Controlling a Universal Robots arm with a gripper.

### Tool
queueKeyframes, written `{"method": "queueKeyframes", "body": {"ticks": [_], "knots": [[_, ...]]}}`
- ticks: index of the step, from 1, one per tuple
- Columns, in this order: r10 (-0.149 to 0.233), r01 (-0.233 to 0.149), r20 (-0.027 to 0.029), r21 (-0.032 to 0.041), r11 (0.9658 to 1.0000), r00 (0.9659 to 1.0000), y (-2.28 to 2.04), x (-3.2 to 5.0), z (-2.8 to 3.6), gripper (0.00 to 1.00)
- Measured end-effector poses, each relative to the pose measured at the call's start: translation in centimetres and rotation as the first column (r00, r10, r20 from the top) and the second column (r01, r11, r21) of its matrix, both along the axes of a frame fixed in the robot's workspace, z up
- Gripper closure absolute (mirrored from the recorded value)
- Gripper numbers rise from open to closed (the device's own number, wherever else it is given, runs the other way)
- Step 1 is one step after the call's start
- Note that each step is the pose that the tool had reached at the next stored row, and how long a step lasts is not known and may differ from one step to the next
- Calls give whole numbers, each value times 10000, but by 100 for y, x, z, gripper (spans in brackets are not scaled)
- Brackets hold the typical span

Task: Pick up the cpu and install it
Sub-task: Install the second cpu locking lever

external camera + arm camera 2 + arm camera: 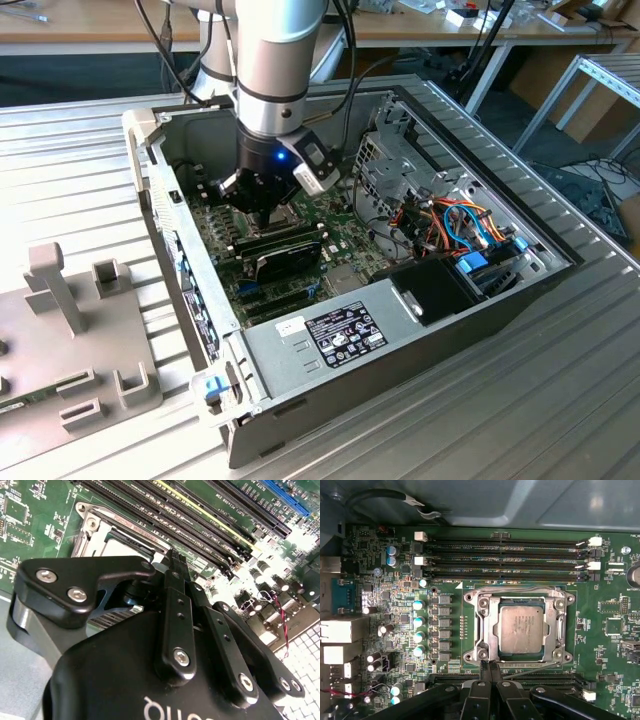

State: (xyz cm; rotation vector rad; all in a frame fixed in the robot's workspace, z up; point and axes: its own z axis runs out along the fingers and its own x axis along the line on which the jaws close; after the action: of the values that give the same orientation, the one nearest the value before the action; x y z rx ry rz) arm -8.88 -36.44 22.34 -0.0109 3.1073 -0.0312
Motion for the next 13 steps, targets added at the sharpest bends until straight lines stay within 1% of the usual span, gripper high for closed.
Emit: {"method": "queueKeyframes", "body": {"ticks": [10,12,13], "knots": [[1,-1,-2,4,10000,10000,0,-45,-7,89],[0,0,-2,118,9999,10000,0,-51,-7,89],[-1,1,-1,131,9999,10000,0,-50,-8,89]]}}
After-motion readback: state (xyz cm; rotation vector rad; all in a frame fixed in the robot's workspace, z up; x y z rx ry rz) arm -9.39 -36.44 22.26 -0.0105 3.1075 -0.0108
